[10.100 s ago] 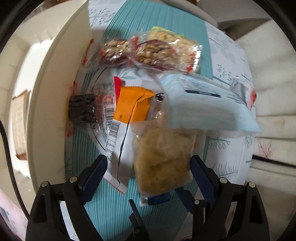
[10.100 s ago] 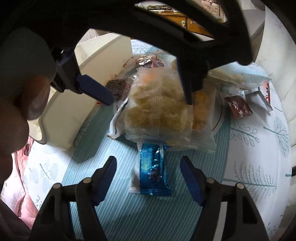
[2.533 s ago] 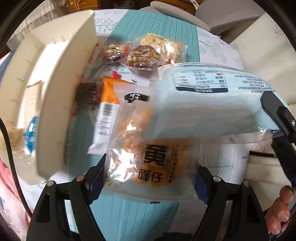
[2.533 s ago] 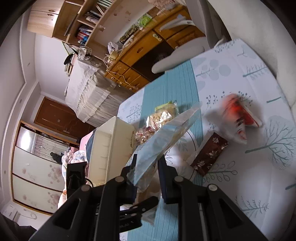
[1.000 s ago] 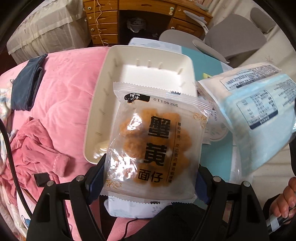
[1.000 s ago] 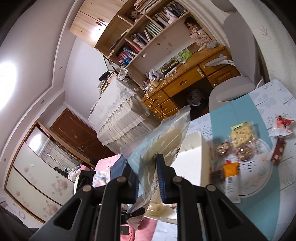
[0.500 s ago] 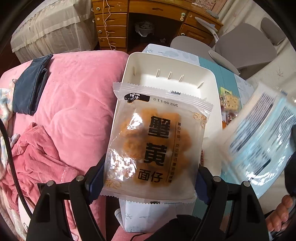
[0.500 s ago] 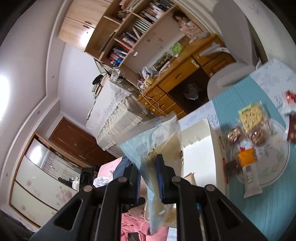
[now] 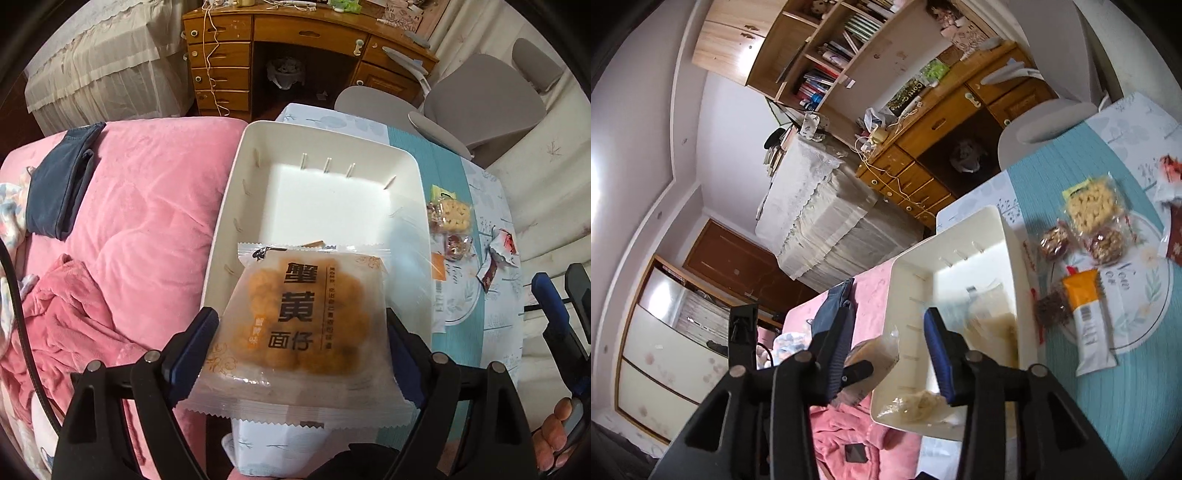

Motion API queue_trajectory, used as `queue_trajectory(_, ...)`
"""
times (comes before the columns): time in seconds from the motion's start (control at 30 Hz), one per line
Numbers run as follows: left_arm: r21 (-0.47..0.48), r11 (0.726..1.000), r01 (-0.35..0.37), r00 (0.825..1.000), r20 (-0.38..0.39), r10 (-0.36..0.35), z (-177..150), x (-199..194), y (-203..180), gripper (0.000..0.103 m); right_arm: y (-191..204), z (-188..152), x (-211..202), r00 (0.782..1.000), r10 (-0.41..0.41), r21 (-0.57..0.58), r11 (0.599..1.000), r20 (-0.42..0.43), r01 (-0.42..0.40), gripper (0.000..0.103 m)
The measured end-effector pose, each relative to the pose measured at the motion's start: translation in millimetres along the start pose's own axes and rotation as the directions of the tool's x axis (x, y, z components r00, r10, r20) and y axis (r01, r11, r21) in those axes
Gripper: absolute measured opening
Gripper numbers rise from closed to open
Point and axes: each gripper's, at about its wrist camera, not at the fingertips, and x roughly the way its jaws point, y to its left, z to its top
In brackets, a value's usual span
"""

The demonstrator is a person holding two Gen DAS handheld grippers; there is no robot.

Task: Organize snacks
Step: 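Carry the cake packet and pale-blue bag into the white tray and open both tools, then move both tools back over the remaining snacks on the runner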

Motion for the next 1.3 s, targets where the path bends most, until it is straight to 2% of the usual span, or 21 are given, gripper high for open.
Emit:
queue_trajectory(0.17,-0.028,0.999,-0.022,1.0,0.02,0.023,-4.3,-3.9,-11.4,0.087,-11.0,3.8,-13.0,1.0,-0.009,0.003,1.0,-0.016,0.009,0.049)
queue_trajectory(0.33,-0.042,0.998,-0.044,0.996,0.079,0.047,-2.0,-14.8,-27.2,0.088,-21.7,8.7,-32.3,0.999,-0.031,-0.014,0.999,-0.031,0.031,0.052)
queue_trajectory(0.5,-0.062,0.998,-0.017,0.993,0.118,0.025,0.4,-25.5,-49.6,0.089,-37.6,17.8,-53.1,0.998,-0.057,-0.019,0.998,-0.038,0.056,0.052)
queue_trajectory(0.63,-0.045,0.999,-0.02,0.99,0.142,0.026,-1.7,-25.8,-83.3,0.089,-55.0,27.5,-73.7,0.995,-0.09,-0.027,0.996,-0.041,0.089,0.053)
queue_trajectory(1.07,0.006,1.0,0.03,0.991,0.13,-0.031,-14.3,-6.0,-188.6,0.089,-116.1,57.1,-130.1,0.984,-0.172,-0.022,0.985,-0.044,0.171,0.071)
queue_trajectory(1.3,0.034,0.998,0.055,0.988,0.14,-0.059,-24.1,4.6,-235.5,0.089,-145.0,78.1,-145.9,0.961,-0.268,-0.06,0.962,-0.063,0.265,0.08)
